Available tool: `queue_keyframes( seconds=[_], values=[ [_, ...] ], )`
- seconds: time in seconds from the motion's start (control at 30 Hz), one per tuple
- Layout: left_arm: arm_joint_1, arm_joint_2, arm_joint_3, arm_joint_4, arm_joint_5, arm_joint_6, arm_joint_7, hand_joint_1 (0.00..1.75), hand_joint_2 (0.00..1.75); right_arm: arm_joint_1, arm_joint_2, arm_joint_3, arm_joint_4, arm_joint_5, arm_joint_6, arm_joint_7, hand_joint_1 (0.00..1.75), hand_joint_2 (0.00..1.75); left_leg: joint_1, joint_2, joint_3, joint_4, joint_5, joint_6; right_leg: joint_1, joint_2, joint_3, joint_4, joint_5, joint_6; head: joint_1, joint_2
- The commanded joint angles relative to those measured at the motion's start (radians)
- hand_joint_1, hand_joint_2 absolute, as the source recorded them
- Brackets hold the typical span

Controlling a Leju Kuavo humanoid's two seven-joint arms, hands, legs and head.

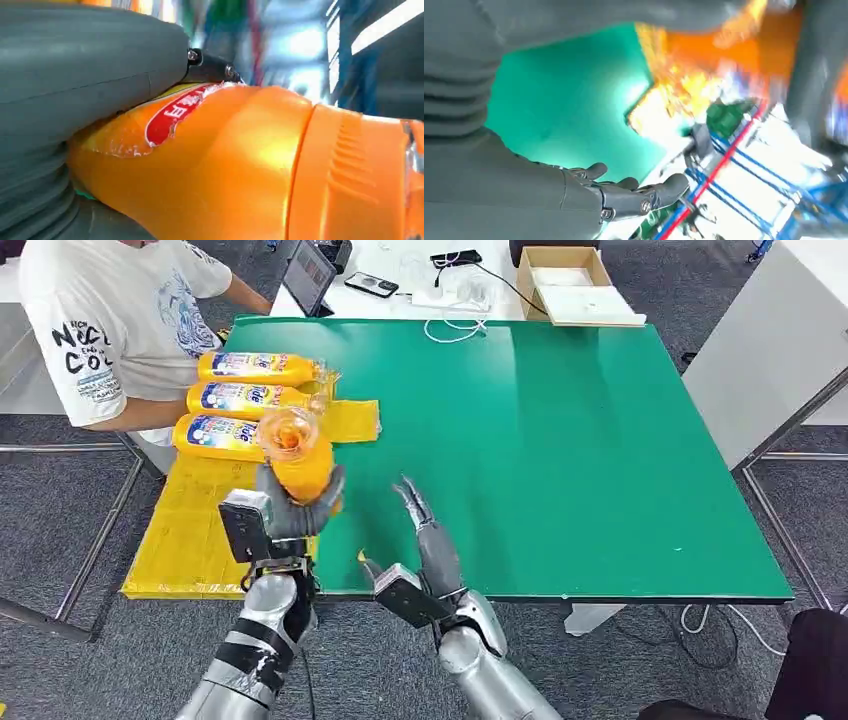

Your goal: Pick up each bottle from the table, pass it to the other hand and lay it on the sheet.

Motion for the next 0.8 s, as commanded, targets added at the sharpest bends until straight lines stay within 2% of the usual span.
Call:
queue_keyframes(
  seconds=[0.03, 0.07, 0.23, 0.43, 0.53, 0.57, 0.6, 0.63, 0.67, 0.8],
  values=[
    [-0.146, 0.061, 0.267, 0.263, -0.408, 0.212, -0.003, 1.75, 1.75, 0.045, -0.032, -0.051, -0.232, -0.051, -0.07, -0.049, 0.0, 0.0, 0.0, 0.002, 0.006, -0.001, -0.002, 0.001, 0.0, 0.001, 0.005, 0.0, -0.002, -0.002, 0.0, 0.0],
    [-0.159, 0.054, 0.353, 0.292, -0.548, 0.212, -0.003, 1.75, 1.75, 0.053, -0.031, -0.053, -0.255, -0.055, -0.09, -0.055, 0.0, 0.0, -0.001, 0.003, 0.008, 0.0, -0.003, 0.001, 0.0, 0.002, 0.007, 0.0, -0.002, -0.003, 0.0, 0.0],
    [-0.163, 0.052, 0.361, 0.299, -0.556, 0.212, -0.003, 1.75, 1.75, 0.056, -0.035, -0.05, -0.268, -0.055, -0.089, -0.054, 0.0, 0.0, 0.0, 0.001, 0.003, -0.001, -0.001, 0.001, 0.0, 0.0, 0.003, 0.0, -0.001, -0.001, 0.0, 0.0],
    [-0.163, 0.052, 0.361, 0.299, -0.556, 0.212, -0.003, 1.75, 1.75, 0.056, -0.035, -0.05, -0.268, -0.055, -0.089, -0.054, 0.0, 0.0, 0.0, 0.001, 0.007, 0.0, -0.003, 0.001, 0.0, 0.0, 0.007, 0.0, -0.002, -0.002, 0.0, 0.0],
    [-0.163, 0.052, 0.361, 0.299, -0.556, 0.212, -0.003, 1.75, 1.75, 0.056, -0.035, -0.05, -0.268, -0.055, -0.089, -0.054, 0.0, 0.0, 0.0, 0.001, 0.003, 0.0, -0.001, 0.001, 0.0, 0.0, 0.003, 0.0, -0.001, -0.001, 0.0, 0.0],
    [-0.179, 0.025, 0.455, 0.344, -0.666, 0.212, -0.001, 1.75, 1.75, 0.063, -0.034, -0.045, -0.291, -0.069, -0.123, -0.055, 0.0, 0.0, 0.0, 0.001, 0.007, 0.0, -0.002, 0.001, 0.0, 0.0, 0.007, 0.0, -0.002, -0.002, 0.0, 0.0],
    [-0.182, 0.024, 0.515, 0.346, -0.846, 0.212, 0.043, 1.75, 1.75, 0.064, -0.04, -0.034, -0.304, -0.079, -0.141, -0.055, 0.0, 0.0, 0.0, 0.0, 0.004, 0.0, -0.001, 0.001, 0.0, 0.0, 0.004, -0.001, -0.001, -0.002, 0.0, 0.0],
    [-0.194, 0.018, 0.578, 0.374, -0.899, 0.212, 0.024, 1.75, 1.75, 0.065, -0.043, -0.028, -0.316, -0.088, -0.155, -0.055, 0.0, 0.0, 0.0, 0.001, 0.003, 0.0, -0.001, 0.001, 0.0, 0.0, 0.003, 0.0, -0.001, -0.001, 0.0, 0.0],
    [-0.203, 0.038, 0.595, 0.401, -1.061, 0.212, 0.102, 1.75, 1.75, 0.066, -0.043, -0.027, -0.318, -0.099, -0.157, -0.055, 0.0, 0.0, 0.0, 0.002, 0.003, 0.0, -0.001, 0.001, 0.0, 0.002, 0.002, -0.001, 0.0, -0.001, 0.0, 0.0],
    [-0.212, 0.091, 0.623, 0.441, -1.289, 0.212, 0.192, 1.75, 1.75, 0.053, -0.042, -0.01, -0.309, -0.123, -0.145, -0.055, 0.0, 0.0, 0.0, 0.004, 0.008, -0.001, -0.003, 0.001, 0.0, 0.004, 0.007, -0.001, -0.002, -0.003, 0.0, 0.0]
  ],
)
